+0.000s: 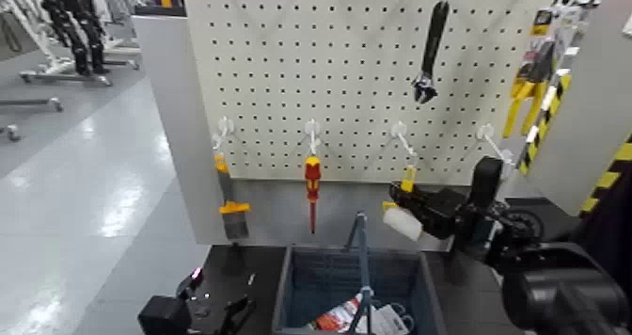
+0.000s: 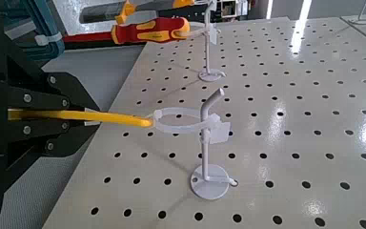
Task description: Put the yellow roller into the crate.
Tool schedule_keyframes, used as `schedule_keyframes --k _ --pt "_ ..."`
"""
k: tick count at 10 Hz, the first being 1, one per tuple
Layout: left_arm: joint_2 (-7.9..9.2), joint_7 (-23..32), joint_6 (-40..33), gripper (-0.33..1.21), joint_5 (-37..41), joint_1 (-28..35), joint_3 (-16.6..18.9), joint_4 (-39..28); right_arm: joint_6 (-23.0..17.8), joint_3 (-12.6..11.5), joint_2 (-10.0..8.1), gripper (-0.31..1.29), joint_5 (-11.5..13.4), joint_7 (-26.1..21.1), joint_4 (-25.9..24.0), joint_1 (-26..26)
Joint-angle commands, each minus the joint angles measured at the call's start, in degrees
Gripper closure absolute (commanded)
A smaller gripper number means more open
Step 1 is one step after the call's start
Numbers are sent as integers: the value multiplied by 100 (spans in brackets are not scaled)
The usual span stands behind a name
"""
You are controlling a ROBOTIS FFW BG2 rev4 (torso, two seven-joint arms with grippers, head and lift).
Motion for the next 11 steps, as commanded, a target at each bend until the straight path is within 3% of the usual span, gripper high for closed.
schedule_keyframes --k 1,7,11 --pt "0 0 0 20 0 -3 -1 19 83 -79 26 125 -28 79 -259 147" --pt "0 -9 -9 20 0 -3 8 19 505 -334 122 125 -28 167 -1384 683" --pt "18 -9 -9 20 0 6 -1 10 786 -712 246 125 -19 140 -2298 1210"
